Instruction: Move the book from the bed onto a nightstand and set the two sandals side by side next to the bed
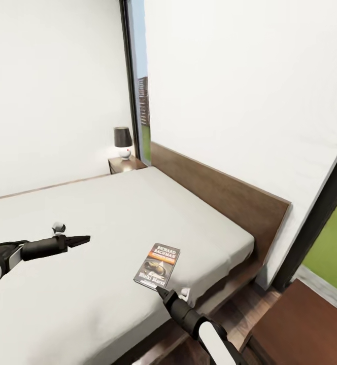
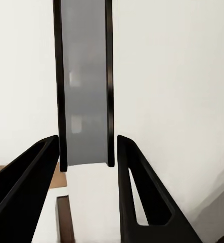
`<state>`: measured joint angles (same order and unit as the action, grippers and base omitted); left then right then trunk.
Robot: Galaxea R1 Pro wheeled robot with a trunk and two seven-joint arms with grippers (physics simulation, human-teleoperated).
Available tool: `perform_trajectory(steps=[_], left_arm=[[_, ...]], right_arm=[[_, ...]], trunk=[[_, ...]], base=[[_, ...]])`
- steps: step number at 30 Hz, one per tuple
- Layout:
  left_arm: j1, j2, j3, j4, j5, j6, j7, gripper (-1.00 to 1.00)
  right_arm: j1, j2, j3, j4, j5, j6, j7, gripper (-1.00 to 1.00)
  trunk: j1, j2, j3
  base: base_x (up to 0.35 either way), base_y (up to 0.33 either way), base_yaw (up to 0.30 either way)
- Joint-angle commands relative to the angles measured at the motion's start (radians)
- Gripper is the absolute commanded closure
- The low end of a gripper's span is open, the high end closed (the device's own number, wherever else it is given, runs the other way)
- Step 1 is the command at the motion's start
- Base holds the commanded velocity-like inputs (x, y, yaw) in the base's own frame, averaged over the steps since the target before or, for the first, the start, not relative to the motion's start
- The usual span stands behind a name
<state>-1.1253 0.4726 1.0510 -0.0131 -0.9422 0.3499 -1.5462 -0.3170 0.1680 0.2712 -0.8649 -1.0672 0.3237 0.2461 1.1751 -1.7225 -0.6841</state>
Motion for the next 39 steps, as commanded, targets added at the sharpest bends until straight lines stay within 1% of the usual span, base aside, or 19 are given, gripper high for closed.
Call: perform_trajectory(steps=[1, 12, 16, 30, 39], left_arm=[[-0.001, 0.0, 0.007, -0.001, -0.01, 0.011, -0.005, -1.0], [-0.001, 0.0, 0.008, -0.001, -0.01, 0.011, -0.005, -1.0], [-0.001, 0.001, 0.008, -0.001, -0.01, 0.011, -0.005, -1.0], [-0.001, 0.0, 0.008, -0.001, -0.01, 0.011, -0.005, -1.0], [-0.001, 0.0, 0.008, -0.001, -0.01, 0.011, -0.005, -1.0]], right_arm=[[0.0, 0.0, 0.0, 0.0, -0.008, 0.003, 0.001, 1.0], [0.0, 0.0, 0.0, 0.0, -0.008, -0.003, 0.002, 1.0], [0.0, 0.0, 0.0, 0.0, -0.008, -0.003, 0.003, 1.0], [0.0, 0.001, 0.002, 0.0, -0.008, -0.003, 0.005, 1.0], [0.0, 0.001, 0.002, 0.0, -0.008, -0.003, 0.006, 1.0]], trunk=[[-0.001, 0.0, -0.001], [-0.001, 0.0, -0.001], [-0.001, 0.0, -0.001], [-0.001, 0.0, -0.001], [-0.001, 0.0, 0.005]], base=[[-0.282, -0.06, 0.257], [-0.286, -0.018, 0.261], [-0.166, -0.002, 0.263], [-0.027, 0.0, 0.263], [-0.001, 0.0, 0.246]])
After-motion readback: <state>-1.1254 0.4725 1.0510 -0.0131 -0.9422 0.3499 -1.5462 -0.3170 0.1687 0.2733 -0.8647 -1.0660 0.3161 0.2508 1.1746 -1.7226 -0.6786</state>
